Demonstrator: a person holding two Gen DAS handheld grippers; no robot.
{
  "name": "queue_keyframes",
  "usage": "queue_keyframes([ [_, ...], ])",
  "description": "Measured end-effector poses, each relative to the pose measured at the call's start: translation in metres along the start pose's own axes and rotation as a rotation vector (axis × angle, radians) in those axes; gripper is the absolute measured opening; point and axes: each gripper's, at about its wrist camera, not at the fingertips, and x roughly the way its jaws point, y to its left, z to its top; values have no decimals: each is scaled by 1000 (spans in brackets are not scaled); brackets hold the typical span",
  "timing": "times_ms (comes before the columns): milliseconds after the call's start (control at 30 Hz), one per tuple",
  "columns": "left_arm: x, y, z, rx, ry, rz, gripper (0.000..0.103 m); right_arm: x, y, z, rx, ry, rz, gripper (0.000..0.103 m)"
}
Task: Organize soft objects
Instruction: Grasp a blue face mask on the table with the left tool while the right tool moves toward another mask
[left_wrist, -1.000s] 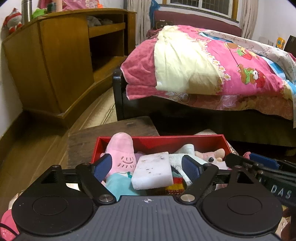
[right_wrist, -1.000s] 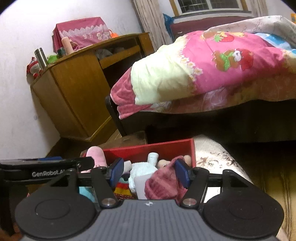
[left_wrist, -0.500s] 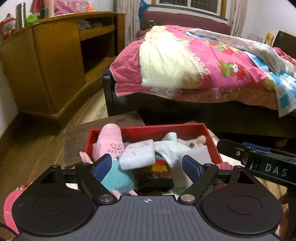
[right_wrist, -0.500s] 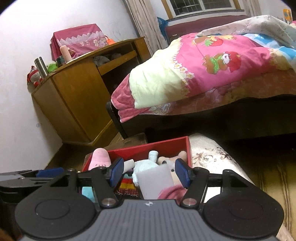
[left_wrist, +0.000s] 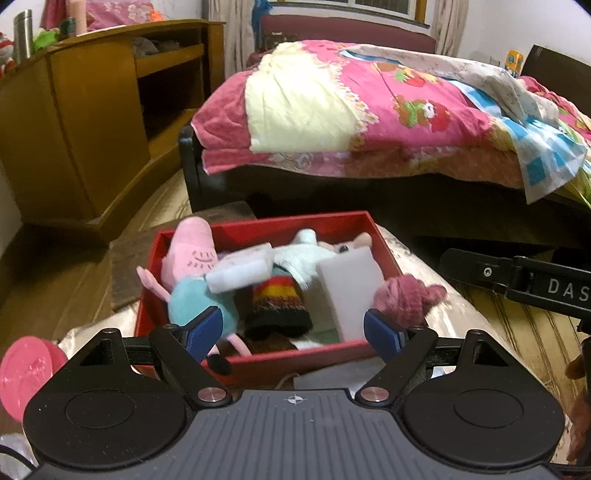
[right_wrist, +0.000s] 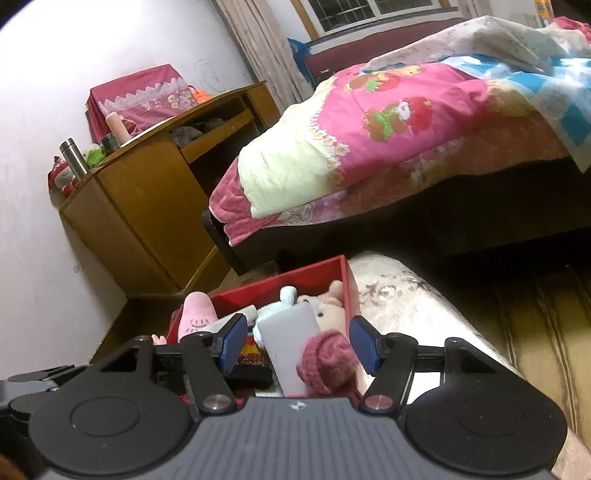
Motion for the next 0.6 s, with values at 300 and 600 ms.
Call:
queue_keyframes([
  [300,-11,-15,-24,18,51,-53,83,-36,-11,-15,49,-5,10,33],
  [600,-11,-46,-85,66,219,-153,83,-81,-20,-26,108,-58,48,33],
])
